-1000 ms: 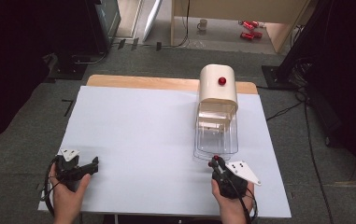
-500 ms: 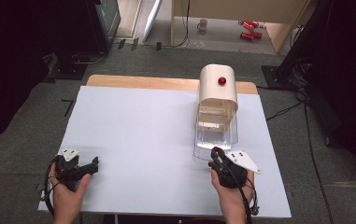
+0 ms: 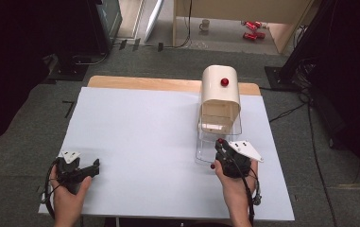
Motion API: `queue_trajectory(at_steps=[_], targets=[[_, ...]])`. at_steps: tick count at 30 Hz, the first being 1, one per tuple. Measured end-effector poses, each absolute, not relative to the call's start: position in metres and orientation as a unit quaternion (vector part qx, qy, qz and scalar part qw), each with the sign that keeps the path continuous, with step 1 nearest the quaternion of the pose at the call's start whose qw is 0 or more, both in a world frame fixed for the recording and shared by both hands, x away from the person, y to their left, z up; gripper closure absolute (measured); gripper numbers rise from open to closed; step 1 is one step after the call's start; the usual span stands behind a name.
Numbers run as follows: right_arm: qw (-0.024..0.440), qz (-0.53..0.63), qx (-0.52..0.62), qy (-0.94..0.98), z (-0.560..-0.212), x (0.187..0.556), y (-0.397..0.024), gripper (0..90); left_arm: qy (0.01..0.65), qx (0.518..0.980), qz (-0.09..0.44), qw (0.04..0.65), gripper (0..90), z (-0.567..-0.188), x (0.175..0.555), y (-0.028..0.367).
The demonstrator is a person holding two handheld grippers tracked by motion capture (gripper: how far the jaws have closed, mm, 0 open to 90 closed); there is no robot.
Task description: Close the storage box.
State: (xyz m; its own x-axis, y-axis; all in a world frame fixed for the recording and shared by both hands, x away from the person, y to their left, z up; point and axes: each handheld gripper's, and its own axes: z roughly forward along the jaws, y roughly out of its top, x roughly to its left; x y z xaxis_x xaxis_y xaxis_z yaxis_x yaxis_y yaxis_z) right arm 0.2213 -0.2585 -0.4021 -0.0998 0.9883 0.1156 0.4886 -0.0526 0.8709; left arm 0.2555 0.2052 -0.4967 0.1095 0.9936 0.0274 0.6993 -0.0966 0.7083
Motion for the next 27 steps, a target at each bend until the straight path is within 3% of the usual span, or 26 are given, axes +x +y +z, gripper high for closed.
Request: queue_trajectory(at_steps=[27], targets=[[0.313, 0.396, 0.602, 0.619, -0.400, 0.276, -0.263, 75.2, 0.612, 0.691, 0.265, 0.277, 11.0, -0.497, 0.255, 0.205]])
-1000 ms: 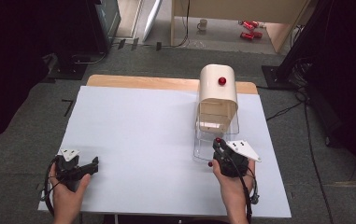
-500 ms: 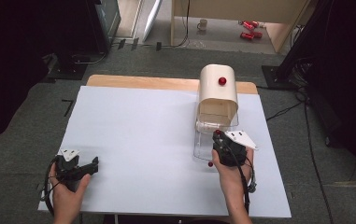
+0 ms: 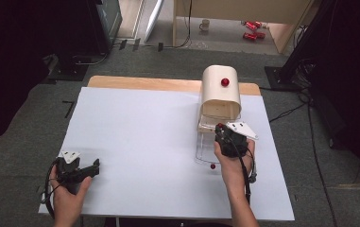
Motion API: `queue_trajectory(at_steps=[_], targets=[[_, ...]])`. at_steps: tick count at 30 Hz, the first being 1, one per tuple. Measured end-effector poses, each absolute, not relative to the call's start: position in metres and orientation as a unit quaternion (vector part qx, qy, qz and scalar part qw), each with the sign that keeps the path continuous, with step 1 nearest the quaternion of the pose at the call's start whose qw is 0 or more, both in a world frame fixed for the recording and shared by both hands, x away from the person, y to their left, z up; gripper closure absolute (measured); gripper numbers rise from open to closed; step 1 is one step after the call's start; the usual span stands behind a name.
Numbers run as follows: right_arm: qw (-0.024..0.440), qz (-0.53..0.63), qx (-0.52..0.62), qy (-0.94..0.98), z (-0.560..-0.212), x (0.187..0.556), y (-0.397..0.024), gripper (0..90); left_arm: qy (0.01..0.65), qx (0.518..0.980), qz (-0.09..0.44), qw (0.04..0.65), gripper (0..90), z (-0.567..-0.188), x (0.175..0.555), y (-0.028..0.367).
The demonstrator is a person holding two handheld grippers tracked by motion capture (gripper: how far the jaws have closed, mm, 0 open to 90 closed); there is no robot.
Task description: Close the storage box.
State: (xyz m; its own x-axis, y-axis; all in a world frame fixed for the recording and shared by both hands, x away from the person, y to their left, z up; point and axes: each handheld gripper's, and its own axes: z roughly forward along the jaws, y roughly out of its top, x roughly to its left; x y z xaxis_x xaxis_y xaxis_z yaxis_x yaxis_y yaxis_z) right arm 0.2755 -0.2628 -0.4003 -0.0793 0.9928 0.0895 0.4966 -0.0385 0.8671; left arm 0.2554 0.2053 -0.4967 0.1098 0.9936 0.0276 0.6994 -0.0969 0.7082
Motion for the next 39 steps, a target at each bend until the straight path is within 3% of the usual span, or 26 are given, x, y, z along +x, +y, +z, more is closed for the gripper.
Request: queue_trajectory(at_steps=[23, 27, 30, 36, 39], targets=[[0.318, 0.388, 0.603, 0.621, -0.400, 0.299, -0.265, 74.1, 0.612, 0.691, 0.266, 0.277, 11.1, -0.497, 0.255, 0.205], [0.301, 0.407, 0.595, 0.625, -0.400, 0.291, -0.265, 61.0, 0.612, 0.691, 0.266, 0.277, 11.1, -0.497, 0.255, 0.205], [0.298, 0.410, 0.589, 0.629, -0.401, 0.285, -0.264, 58.6, 0.612, 0.691, 0.266, 0.277, 11.1, -0.497, 0.255, 0.205], [0.283, 0.416, 0.580, 0.641, -0.406, 0.257, -0.261, 44.0, 0.612, 0.691, 0.266, 0.278, 11.1, -0.497, 0.255, 0.205], [0.283, 0.416, 0.578, 0.642, -0.408, 0.248, -0.259, 42.8, 0.612, 0.691, 0.266, 0.278, 11.1, -0.497, 0.255, 0.205]])
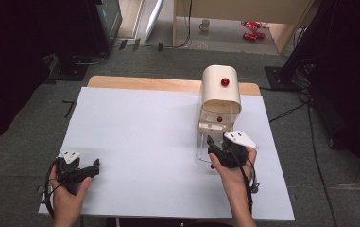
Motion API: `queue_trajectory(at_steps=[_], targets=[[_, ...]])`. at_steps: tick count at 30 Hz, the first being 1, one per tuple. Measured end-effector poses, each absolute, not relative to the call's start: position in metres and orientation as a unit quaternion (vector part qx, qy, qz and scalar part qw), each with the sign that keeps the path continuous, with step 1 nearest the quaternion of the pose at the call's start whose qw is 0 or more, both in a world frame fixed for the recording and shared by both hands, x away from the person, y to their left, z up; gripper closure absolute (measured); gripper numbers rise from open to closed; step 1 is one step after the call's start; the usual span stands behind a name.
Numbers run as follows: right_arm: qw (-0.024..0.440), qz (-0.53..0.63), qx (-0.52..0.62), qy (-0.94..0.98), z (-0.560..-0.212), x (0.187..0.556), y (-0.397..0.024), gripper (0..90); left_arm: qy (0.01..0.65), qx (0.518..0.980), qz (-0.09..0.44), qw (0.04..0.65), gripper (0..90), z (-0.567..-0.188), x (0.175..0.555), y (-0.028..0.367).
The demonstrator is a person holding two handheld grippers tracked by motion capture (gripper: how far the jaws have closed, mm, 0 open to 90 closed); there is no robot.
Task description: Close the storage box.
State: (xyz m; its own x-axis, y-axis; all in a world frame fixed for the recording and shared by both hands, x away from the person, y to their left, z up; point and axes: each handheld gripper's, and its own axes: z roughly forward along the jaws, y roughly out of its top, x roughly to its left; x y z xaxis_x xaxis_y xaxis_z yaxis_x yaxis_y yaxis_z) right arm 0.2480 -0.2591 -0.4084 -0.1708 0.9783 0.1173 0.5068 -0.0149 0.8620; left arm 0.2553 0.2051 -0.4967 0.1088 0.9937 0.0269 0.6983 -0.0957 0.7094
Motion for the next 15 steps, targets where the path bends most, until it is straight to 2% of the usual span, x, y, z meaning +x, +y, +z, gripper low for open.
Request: queue_trajectory(at_steps=[6, 15], targets=[[0.278, 0.423, 0.582, 0.637, -0.416, 0.218, -0.255, 42.5, 0.612, 0.691, 0.266, 0.278, 11.1, -0.497, 0.255, 0.205], [0.276, 0.421, 0.587, 0.634, -0.427, 0.197, -0.256, 43.3, 0.612, 0.691, 0.266, 0.278, 11.1, -0.497, 0.255, 0.205]])
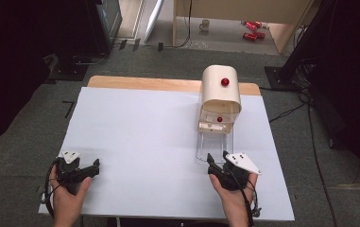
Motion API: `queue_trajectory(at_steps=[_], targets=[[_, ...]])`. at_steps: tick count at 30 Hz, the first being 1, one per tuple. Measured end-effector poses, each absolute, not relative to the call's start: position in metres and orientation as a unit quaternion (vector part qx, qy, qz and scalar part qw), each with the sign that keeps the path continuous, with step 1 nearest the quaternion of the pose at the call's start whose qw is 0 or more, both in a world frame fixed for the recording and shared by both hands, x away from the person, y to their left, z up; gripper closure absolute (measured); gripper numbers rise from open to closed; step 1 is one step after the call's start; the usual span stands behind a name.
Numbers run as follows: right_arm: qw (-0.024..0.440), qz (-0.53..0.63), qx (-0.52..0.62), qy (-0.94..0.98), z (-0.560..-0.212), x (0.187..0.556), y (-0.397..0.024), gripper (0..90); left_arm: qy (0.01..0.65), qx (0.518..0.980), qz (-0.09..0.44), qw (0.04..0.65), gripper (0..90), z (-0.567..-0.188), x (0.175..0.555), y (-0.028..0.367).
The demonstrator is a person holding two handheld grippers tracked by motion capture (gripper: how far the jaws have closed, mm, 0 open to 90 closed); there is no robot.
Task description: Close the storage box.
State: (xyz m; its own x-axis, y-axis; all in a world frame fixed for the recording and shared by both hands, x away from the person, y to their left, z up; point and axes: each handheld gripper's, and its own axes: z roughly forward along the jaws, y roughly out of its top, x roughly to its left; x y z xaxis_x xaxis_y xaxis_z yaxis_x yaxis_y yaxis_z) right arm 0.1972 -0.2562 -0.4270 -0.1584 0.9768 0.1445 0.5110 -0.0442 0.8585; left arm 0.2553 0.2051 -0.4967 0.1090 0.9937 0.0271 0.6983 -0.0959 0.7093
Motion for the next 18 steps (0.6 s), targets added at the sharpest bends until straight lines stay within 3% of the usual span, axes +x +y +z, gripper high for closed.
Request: queue_trajectory(at_steps=[18], targets=[[0.264, 0.407, 0.615, 0.621, -0.459, 0.176, -0.264, 50.8, 0.612, 0.691, 0.266, 0.278, 11.1, -0.497, 0.255, 0.205]])
